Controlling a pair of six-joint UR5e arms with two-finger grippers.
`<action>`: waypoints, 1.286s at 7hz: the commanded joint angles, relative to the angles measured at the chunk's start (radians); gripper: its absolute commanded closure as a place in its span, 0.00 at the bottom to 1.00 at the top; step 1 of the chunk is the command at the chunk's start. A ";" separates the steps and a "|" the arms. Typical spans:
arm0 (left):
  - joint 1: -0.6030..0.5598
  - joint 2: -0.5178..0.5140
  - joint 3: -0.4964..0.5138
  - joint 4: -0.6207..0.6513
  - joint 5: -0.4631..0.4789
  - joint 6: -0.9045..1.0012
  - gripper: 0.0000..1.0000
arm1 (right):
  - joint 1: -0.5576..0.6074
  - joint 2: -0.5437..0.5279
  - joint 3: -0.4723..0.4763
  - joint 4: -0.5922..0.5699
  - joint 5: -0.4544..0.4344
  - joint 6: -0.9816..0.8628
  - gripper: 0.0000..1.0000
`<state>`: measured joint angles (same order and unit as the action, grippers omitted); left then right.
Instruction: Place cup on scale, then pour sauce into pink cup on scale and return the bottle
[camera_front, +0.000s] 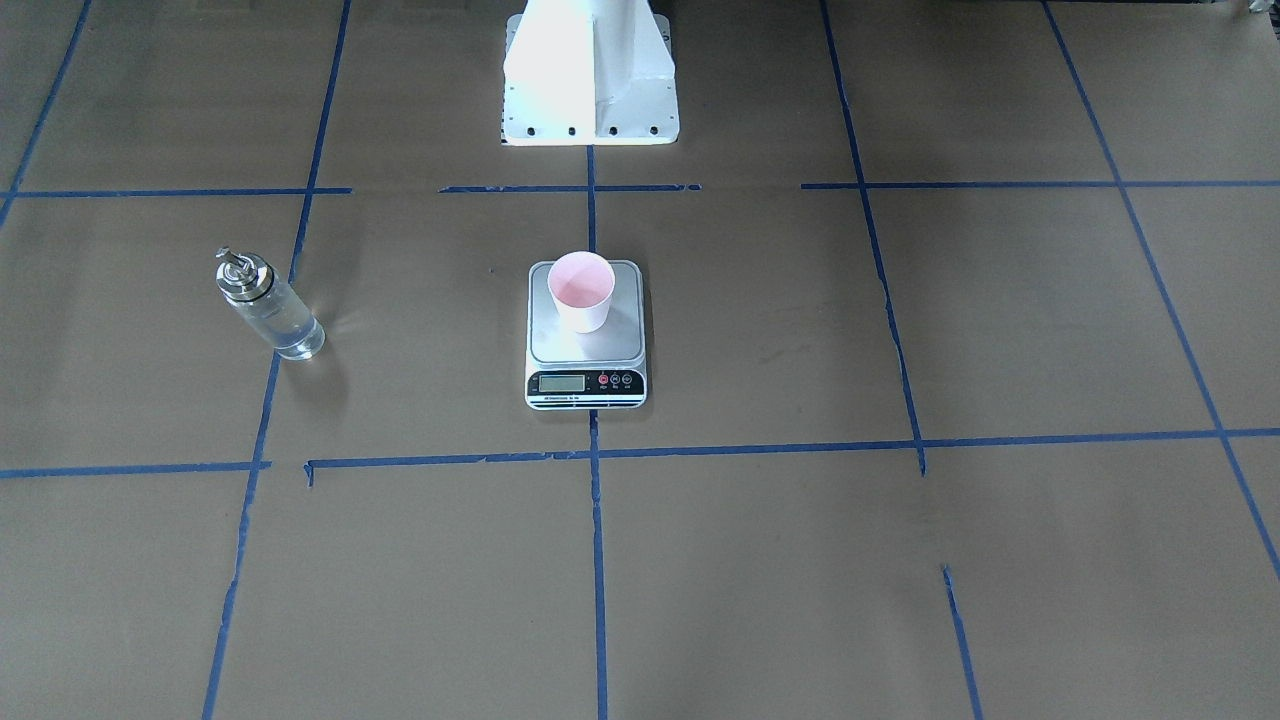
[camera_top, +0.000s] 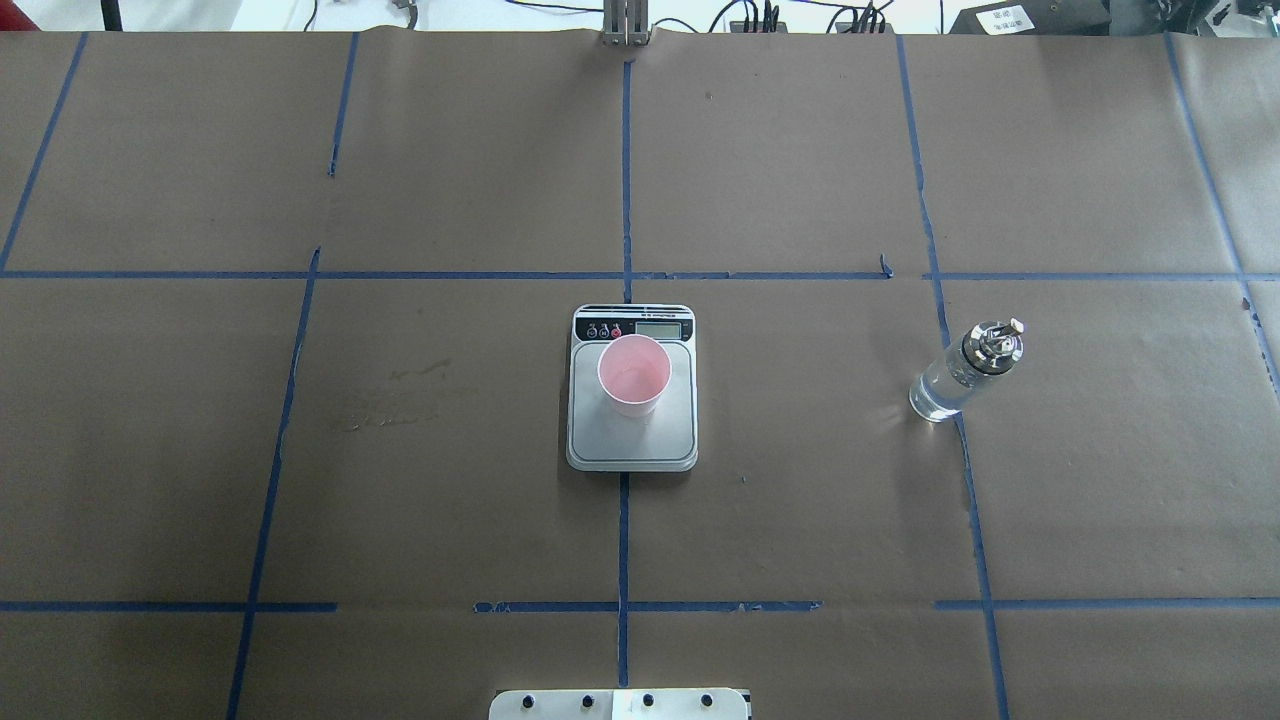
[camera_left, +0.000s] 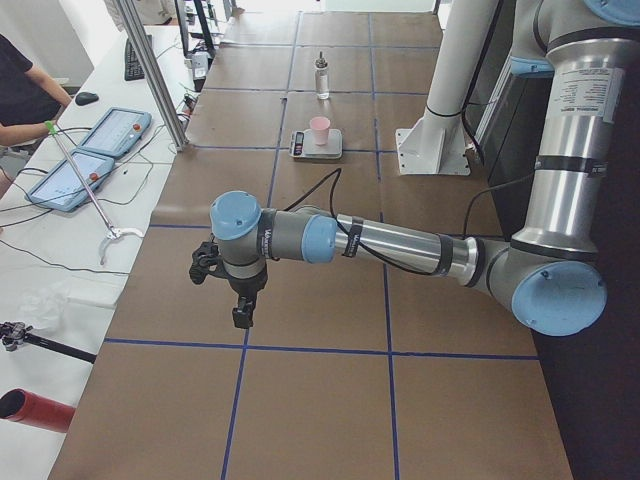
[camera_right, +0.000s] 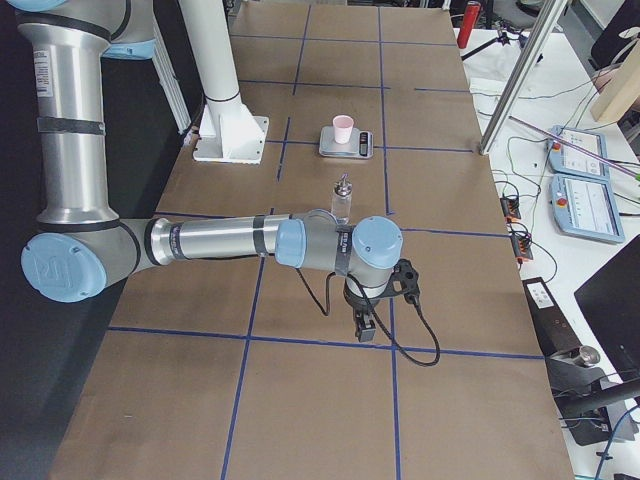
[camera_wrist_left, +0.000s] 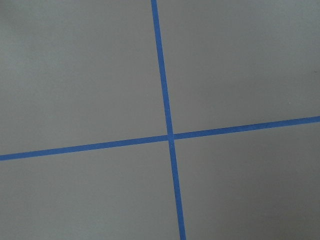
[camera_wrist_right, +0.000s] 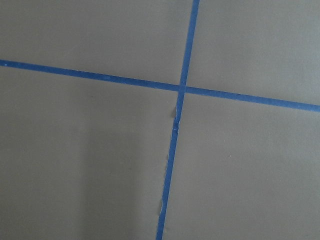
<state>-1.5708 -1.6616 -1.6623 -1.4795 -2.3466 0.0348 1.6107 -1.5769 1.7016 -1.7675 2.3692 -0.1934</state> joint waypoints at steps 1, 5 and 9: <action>-0.002 0.003 0.004 0.036 -0.045 -0.184 0.00 | 0.000 0.000 0.000 -0.001 0.001 0.032 0.00; -0.002 0.037 0.047 -0.032 0.004 -0.097 0.00 | 0.000 0.000 -0.005 0.002 0.007 0.032 0.00; 0.000 0.020 0.041 -0.027 0.043 -0.047 0.00 | 0.000 -0.002 -0.005 0.006 0.008 0.031 0.00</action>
<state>-1.5708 -1.6374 -1.6195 -1.5075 -2.3045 -0.0149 1.6107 -1.5783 1.6966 -1.7627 2.3769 -0.1617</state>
